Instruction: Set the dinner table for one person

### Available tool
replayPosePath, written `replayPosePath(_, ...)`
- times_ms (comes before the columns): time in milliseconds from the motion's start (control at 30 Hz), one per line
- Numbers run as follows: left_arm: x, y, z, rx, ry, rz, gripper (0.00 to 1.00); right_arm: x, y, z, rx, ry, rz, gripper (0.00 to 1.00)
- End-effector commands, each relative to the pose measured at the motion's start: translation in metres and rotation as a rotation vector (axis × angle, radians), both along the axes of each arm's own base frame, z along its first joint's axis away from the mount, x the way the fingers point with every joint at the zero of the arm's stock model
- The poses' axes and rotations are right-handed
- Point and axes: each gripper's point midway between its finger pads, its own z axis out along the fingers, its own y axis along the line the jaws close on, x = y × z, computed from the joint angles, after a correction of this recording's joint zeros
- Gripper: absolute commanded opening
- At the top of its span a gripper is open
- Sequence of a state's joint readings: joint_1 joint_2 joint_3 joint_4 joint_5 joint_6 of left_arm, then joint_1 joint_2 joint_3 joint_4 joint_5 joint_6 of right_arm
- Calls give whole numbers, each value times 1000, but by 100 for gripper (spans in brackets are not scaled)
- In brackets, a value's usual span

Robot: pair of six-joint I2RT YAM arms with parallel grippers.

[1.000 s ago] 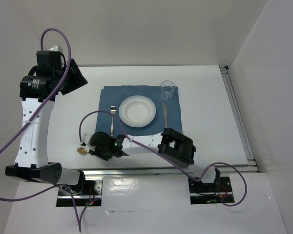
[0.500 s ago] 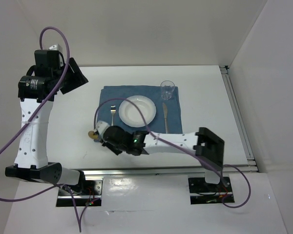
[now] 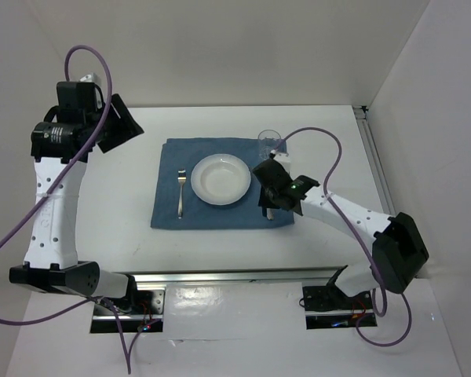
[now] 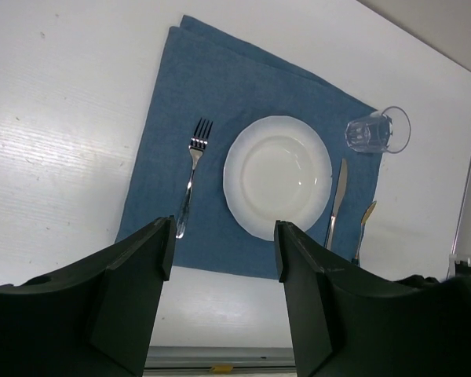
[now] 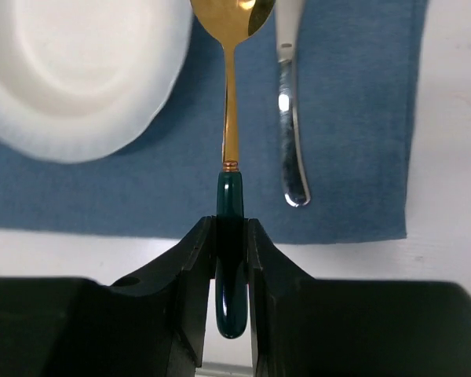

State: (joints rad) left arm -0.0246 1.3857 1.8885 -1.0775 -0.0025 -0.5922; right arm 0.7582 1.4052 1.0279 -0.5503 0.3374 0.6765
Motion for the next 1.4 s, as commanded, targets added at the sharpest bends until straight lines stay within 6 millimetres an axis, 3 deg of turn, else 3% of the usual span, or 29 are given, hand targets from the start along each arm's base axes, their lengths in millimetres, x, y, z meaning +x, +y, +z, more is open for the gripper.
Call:
replayPosePath(0,3,-3,7,-31,-36,-3,70,16,-4,-1,58,6,-96,0)
replayPosePath(300,1,-1,-4,-9,-8,-5,70,68,-19,-42,38,47,-123,0)
replayPosePath(467,2,-1,-10,-9,1,-5,70,86,-10,-55,80,37,-79,0)
replayPosePath(600,3,2,-13,-9,10,4,70,88,-6,-69,61,71,-51,9)
replayPosePath(667,2,2,-16,-9,19,4,70,89,-3,-70,68,76,-45,21)
replayPosePath(800,4,1,-15,-14,10,-3,70,87,-4,-71,62,86,-45,26)
replayPosePath(967,3,-1,-18,-14,19,-17,70,84,-6,-42,63,52,-48,54)
replayPosePath(1000,3,-1,-18,-14,19,-17,70,84,-9,-36,58,42,-55,65)
replayPosePath(1200,6,-2,-22,-12,18,-30,70,78,-31,26,48,-40,-107,90)
replayPosePath(1267,5,-4,-25,-18,27,-37,70,76,-56,47,40,-58,-174,100)
replayPosePath(1333,9,-3,-26,-10,27,-43,70,74,-81,56,32,-58,-266,100)
replayPosePath(1367,8,-3,-30,-3,37,-48,70,71,-105,66,22,-53,-342,100)
